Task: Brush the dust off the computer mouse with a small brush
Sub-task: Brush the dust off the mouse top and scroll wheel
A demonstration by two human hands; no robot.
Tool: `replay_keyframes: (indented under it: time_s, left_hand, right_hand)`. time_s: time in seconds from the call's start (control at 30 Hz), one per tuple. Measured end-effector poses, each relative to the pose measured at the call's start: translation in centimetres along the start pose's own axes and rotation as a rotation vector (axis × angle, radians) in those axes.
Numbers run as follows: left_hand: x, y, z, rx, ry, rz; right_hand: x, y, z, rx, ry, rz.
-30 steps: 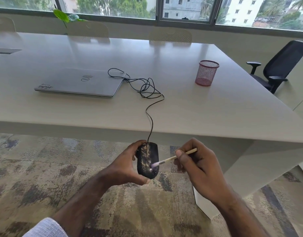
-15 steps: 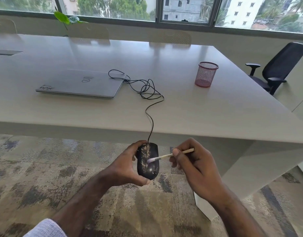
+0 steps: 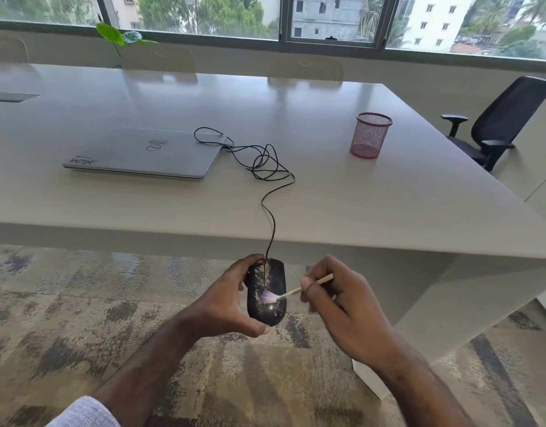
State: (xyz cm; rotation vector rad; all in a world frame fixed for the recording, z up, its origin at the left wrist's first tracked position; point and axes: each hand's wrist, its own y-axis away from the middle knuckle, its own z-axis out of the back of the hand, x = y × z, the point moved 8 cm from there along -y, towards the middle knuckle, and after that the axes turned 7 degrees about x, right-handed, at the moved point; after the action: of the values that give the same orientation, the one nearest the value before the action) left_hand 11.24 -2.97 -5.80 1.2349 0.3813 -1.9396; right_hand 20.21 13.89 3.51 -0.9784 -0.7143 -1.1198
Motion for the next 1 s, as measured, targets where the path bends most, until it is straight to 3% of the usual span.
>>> replay_keyframes:
  time_s: [0.2, 0.37, 0.57, 0.73, 0.9, 1.0]
  left_hand:
    - [0.0, -0.1, 0.0, -0.014, -0.005, -0.005]
    - [-0.1, -0.4, 0.0, -0.029, -0.006, -0.023]
    - [0.0, -0.4, 0.0, -0.022, 0.008, -0.015]
    - [0.2, -0.6, -0.1, -0.021, 0.011, -0.015]
    - [0.2, -0.5, -0.1, -0.02, 0.025, -0.025]
    - [0.0, -0.5, -0.1, -0.023, 0.026, -0.041]
  right_hand:
    - [0.4, -0.2, 0.7, -0.07, -0.085, 0.029]
    - [0.3, -0.4, -1.0, 0.066, 0.027, 0.058]
    - [0.4, -0.6, -0.5, 0.021, -0.04, 0.062]
    - [-0.1, -0.7, -2.0, 0.154, 0.019, 0.032]
    - [0.6, -0.6, -1.2, 0.056, -0.019, 0.094]
    - [0.7, -0.7, -1.6, 0.099, 0.027, 0.11]
